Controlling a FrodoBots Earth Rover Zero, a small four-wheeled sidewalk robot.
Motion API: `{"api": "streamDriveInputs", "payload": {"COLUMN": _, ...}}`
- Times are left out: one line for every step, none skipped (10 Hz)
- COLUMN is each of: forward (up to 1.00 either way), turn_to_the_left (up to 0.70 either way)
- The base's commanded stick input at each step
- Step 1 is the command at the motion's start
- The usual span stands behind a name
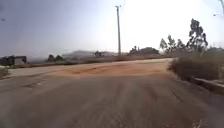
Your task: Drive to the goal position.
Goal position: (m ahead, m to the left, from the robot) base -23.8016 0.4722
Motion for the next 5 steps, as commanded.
{"api": "streamDriveInputs", "payload": {"forward": 0.00, "turn_to_the_left": 0.45}}
{"api": "streamDriveInputs", "payload": {"forward": 0.00, "turn_to_the_left": 0.45}}
{"api": "streamDriveInputs", "payload": {"forward": 0.00, "turn_to_the_left": 0.45}}
{"api": "streamDriveInputs", "payload": {"forward": 0.00, "turn_to_the_left": 0.45}}
{"api": "streamDriveInputs", "payload": {"forward": 0.00, "turn_to_the_left": 0.45}}
